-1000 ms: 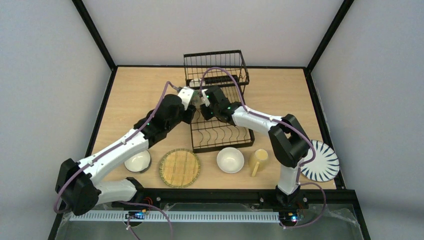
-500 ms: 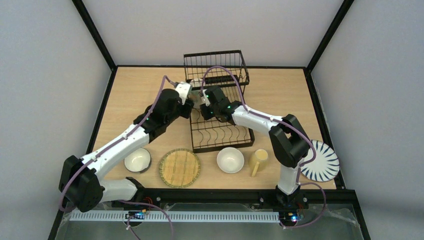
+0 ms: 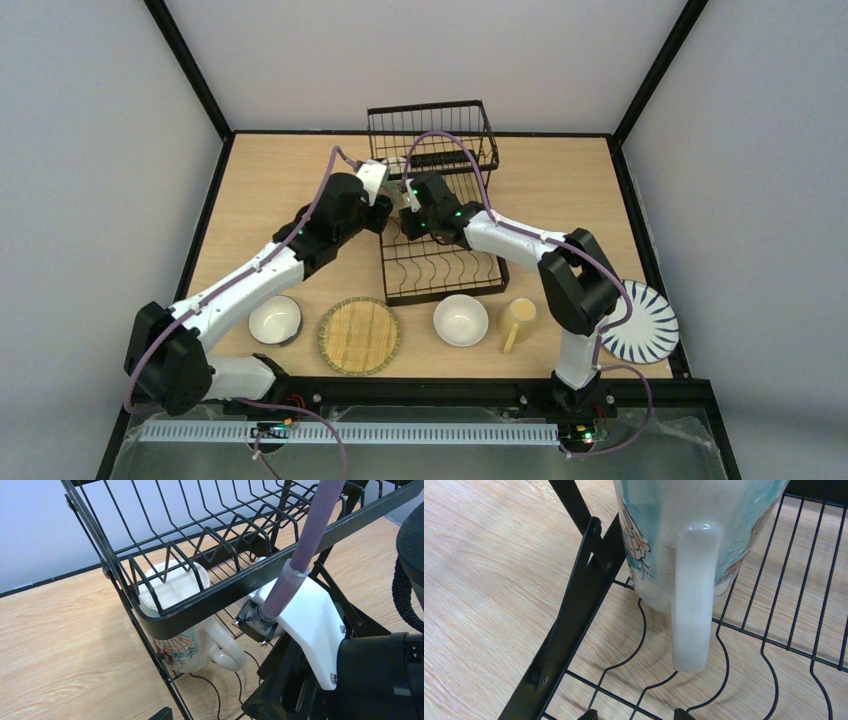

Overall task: Load the mixed dishes into the dish rack
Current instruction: Move the dish rack to the center of the board.

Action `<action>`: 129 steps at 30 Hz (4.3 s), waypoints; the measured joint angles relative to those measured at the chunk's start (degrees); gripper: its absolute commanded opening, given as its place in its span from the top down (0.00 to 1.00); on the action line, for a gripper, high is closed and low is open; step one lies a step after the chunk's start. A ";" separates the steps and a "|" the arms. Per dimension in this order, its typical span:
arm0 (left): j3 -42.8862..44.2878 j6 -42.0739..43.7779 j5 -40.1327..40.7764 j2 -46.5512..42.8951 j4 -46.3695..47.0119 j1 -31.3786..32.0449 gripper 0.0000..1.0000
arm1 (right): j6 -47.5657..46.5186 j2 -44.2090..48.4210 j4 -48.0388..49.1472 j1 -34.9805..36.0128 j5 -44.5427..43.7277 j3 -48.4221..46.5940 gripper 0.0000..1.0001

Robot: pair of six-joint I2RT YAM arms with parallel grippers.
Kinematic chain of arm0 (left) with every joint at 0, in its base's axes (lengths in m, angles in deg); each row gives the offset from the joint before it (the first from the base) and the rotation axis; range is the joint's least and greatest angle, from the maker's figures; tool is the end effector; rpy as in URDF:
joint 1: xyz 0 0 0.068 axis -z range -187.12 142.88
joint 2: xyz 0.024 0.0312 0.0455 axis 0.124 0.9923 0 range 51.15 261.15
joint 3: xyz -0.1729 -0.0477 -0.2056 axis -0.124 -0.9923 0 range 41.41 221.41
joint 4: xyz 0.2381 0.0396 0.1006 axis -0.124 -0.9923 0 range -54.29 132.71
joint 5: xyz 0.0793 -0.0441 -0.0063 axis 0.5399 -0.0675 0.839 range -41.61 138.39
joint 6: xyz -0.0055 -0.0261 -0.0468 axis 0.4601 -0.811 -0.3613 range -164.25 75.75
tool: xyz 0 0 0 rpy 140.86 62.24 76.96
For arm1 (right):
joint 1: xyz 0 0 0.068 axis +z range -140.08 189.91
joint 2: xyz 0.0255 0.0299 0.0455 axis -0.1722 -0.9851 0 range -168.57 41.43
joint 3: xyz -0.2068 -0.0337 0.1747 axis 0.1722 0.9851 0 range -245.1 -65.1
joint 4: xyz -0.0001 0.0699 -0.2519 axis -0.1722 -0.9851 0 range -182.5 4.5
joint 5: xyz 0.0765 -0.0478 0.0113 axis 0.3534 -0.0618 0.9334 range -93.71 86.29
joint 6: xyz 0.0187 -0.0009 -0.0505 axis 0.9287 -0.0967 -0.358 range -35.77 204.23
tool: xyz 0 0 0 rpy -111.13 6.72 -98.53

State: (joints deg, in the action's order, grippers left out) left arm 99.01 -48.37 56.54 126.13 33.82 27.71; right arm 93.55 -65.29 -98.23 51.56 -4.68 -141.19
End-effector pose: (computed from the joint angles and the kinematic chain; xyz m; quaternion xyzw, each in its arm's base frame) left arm 0.2502 -0.1679 0.3043 0.1882 0.8268 -0.1187 0.5166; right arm 0.3120 0.2766 0.2181 -0.2523 0.8829 0.1633 0.3608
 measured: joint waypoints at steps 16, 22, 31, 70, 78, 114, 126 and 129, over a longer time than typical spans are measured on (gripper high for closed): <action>1.73 -0.02 -0.02 1.51 0.96 -0.15 0.02 | 1.97 -0.11 0.20 0.00 2.25 1.11 0.13; 1.81 -0.02 -0.02 1.57 1.03 -0.26 0.02 | 2.93 -0.11 0.13 0.00 2.78 1.44 0.13; 1.86 -0.04 -0.04 1.86 1.03 -0.39 0.02 | 3.87 0.92 -0.48 0.00 2.73 5.14 0.13; 0.44 -10.43 4.57 6.43 -6.27 8.46 0.02 | 11.72 32.46 -17.66 -2.40 -16.39 21.35 0.14; -0.20 -17.42 5.79 8.31 -7.78 8.50 0.02 | 10.14 28.41 -16.06 -9.90 -16.31 21.57 0.14; -9.66 -24.33 2.47 7.54 -5.70 3.72 0.02 | 8.94 21.16 -13.29 -12.76 -14.51 18.69 0.17; -8.85 -24.94 1.16 12.11 -4.07 3.72 0.02 | 12.87 32.28 -20.57 -12.76 -18.21 20.65 0.13; -7.93 -25.05 0.83 13.53 -3.48 3.72 0.02 | 13.66 32.68 -21.97 -12.76 -18.69 22.40 0.13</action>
State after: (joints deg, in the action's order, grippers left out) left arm 91.08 -73.42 57.37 139.66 30.35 31.42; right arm 107.21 -32.61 -120.20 38.80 -23.37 -118.79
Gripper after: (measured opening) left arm 0.982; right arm 0.870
